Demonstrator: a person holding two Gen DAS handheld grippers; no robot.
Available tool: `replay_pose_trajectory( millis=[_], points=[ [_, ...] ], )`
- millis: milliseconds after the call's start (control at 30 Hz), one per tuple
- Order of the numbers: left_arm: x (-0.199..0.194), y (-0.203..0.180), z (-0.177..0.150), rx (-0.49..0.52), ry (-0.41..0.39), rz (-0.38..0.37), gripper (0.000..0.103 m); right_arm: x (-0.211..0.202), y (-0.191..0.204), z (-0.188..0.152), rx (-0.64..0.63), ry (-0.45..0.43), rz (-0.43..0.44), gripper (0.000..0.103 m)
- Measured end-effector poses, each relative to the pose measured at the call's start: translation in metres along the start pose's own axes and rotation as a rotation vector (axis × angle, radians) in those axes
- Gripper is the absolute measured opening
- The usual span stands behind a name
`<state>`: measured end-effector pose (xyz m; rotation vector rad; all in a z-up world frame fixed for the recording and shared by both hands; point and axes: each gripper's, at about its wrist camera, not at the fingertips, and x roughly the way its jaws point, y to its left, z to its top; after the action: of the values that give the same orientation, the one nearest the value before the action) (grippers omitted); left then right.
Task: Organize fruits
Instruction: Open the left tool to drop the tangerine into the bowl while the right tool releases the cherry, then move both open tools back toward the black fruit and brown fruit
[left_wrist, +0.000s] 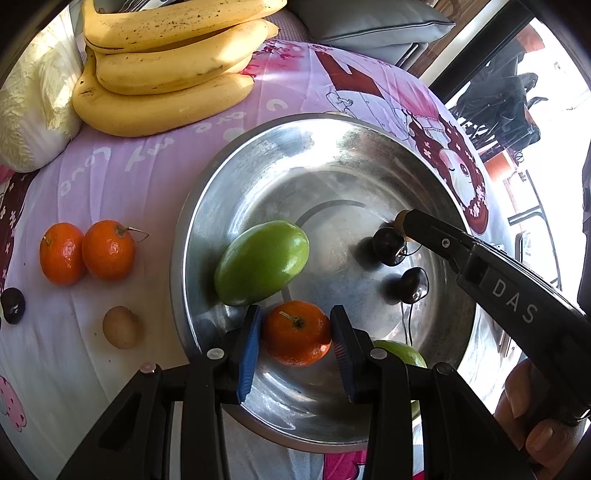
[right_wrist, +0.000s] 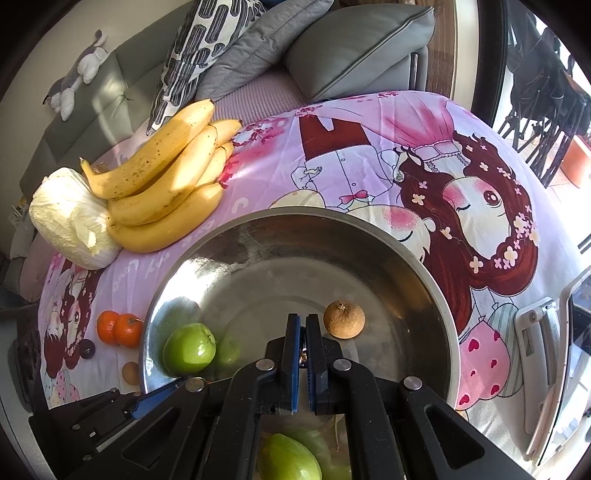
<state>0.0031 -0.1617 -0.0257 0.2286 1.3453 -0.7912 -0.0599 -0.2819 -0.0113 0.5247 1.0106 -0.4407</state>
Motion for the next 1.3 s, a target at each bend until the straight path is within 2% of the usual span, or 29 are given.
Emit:
replay_pose_trajectory(
  millis=[200,267,300,567,967,1067,1167,1300],
  points=[
    [0.0,0.002,0.001,-0.008,0.009,-0.001,0.041,0.001,-0.003,0.0,0.016,0.004,-0.017,0.004],
    [-0.001,0.003,0.001,-0.011,0.006,-0.002,0.051,0.001,-0.005,0.0,0.023,0.006,-0.018,0.004],
    [-0.002,0.003,0.0,-0.01,0.003,-0.007,0.051,0.001,-0.005,0.0,0.028,0.006,-0.019,0.004],
    [-0.009,0.005,0.0,-0.02,-0.018,-0.009,0.052,0.004,-0.014,0.001,0.072,0.016,-0.028,0.004],
    [-0.036,0.029,0.002,-0.091,-0.1,-0.027,0.052,0.004,-0.006,-0.002,0.037,0.021,-0.025,0.004],
    [-0.046,0.034,0.002,-0.096,-0.137,0.03,0.052,0.005,-0.001,-0.004,0.017,0.026,-0.022,0.004],
    [-0.052,0.046,0.003,-0.137,-0.157,0.027,0.052,0.005,0.003,-0.005,0.003,0.026,-0.019,0.004],
    [-0.056,0.066,0.003,-0.192,-0.172,0.071,0.052,0.005,0.008,-0.006,-0.012,0.028,-0.016,0.004]
  ],
)
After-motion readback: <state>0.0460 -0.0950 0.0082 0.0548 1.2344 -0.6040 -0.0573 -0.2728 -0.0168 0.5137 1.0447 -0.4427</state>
